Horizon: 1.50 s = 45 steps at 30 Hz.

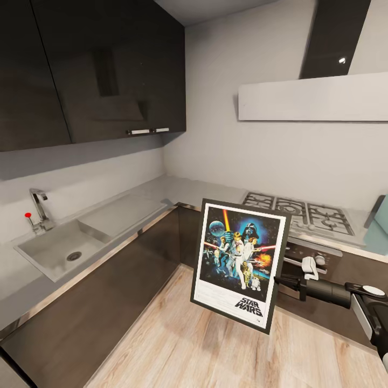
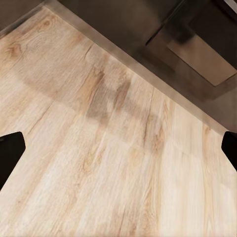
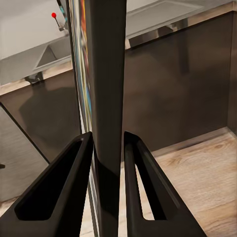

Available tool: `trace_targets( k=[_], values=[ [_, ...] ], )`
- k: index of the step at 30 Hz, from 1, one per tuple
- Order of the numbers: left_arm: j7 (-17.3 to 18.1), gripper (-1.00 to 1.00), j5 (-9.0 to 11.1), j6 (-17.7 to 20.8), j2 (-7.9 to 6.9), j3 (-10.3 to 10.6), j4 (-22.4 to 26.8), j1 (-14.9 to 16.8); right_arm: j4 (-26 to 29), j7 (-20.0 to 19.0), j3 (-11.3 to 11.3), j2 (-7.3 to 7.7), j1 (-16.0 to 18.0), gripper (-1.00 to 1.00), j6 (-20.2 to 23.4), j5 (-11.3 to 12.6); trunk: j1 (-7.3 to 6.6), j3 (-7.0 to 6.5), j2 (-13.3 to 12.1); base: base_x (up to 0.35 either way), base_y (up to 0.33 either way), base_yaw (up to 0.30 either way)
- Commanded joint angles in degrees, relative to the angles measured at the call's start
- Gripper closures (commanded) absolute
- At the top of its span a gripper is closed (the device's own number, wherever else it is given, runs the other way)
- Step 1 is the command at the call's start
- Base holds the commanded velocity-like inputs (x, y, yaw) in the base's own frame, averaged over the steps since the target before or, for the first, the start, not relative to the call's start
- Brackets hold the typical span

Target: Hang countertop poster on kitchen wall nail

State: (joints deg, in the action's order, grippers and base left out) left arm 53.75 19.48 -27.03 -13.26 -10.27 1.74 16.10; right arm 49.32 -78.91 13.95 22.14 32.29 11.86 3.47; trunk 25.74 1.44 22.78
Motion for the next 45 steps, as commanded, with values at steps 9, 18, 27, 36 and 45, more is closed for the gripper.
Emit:
trace_targets(
  k=[9,18,27,36,45],
  values=[
    [0.22,-1.00,-0.32,-0.19,-0.01,-0.45,-0.07,0.07,-0.01,-0.28,0.03,0.01,0.06,1.00,0.71,0.22,0.04,0.14,0.14,0.000,0.000,0.000],
    [0.27,-1.00,-0.32,-0.22,-0.01,-0.45,-0.07,0.07,0.02,-0.42,0.03,0.04,0.06,1.00,0.71,0.22,0.04,0.14,0.14,-0.021,0.000,0.000],
    [0.29,-1.00,-0.32,-0.30,-0.01,-0.45,-0.07,0.07,0.07,-0.32,0.02,0.01,0.06,1.00,0.68,0.16,0.04,0.14,0.14,-0.246,0.000,0.081],
    [0.31,-1.00,-0.32,-0.31,-0.08,-0.45,-0.07,0.07,0.07,-0.27,-0.04,0.01,0.06,1.00,0.63,0.14,0.04,0.14,0.14,-0.086,0.011,0.270],
    [0.31,-1.00,-0.32,-0.31,-0.09,-0.45,-0.07,0.06,0.07,-0.23,-0.06,0.01,0.06,1.00,0.62,0.08,0.04,0.14,0.14,-0.284,0.106,0.156]
  ],
)
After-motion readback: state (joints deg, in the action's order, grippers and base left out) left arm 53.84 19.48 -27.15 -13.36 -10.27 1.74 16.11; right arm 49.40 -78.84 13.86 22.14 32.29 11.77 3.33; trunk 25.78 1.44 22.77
